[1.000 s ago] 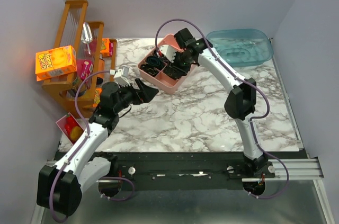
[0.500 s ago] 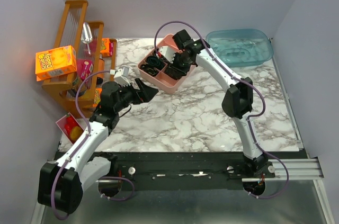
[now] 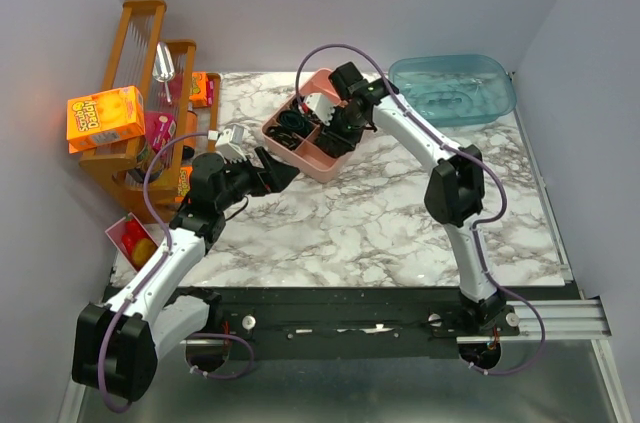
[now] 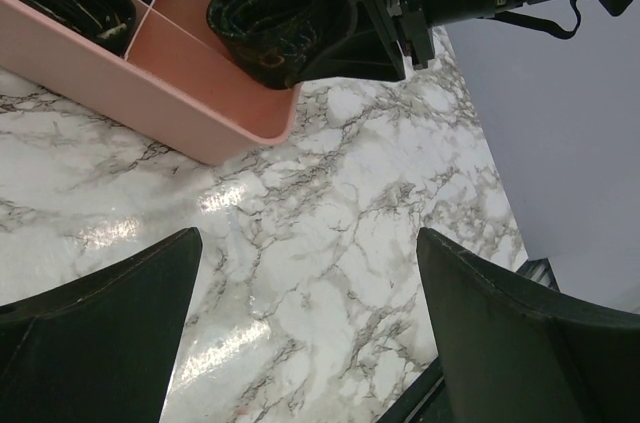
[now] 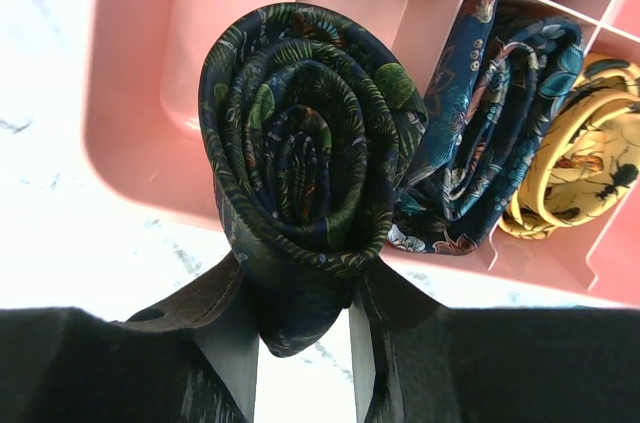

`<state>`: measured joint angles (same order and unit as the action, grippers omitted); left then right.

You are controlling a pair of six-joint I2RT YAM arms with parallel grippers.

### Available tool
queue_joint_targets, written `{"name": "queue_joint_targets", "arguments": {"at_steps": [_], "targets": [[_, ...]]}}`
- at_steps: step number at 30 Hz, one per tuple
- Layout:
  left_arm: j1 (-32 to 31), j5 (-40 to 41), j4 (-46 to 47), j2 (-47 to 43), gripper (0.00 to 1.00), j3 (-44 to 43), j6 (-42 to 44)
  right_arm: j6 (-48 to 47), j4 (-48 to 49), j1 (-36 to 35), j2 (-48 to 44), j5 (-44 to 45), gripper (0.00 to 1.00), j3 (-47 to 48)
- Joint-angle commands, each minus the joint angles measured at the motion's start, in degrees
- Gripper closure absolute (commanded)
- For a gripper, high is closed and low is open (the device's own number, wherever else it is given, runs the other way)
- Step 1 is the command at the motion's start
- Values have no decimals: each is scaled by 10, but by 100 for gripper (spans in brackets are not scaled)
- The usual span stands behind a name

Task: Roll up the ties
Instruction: Move the storage box to the center of the board.

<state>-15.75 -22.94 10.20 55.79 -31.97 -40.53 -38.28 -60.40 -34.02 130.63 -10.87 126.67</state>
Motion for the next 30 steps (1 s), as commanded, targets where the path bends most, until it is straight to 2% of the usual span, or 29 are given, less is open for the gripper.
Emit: {"name": "queue_joint_targets", "arguments": {"at_steps": [1, 7, 13, 23, 30], "targets": [[4, -16, 12, 3, 1, 3, -1, 36, -104, -3, -19, -45, 100, -38], [4, -18, 17, 8, 1, 4, -2, 56, -128, -3, -52, -90, 100, -111], [4, -24, 20, 13, 1, 2, -4, 79, -107, -2, -95, -85, 100, -201], [4, -23, 25, 17, 1, 5, -4, 110, -82, -8, -142, -49, 100, -167], [4, -20, 24, 15, 1, 5, -3, 126, -86, -32, -127, -16, 99, -125]]}}
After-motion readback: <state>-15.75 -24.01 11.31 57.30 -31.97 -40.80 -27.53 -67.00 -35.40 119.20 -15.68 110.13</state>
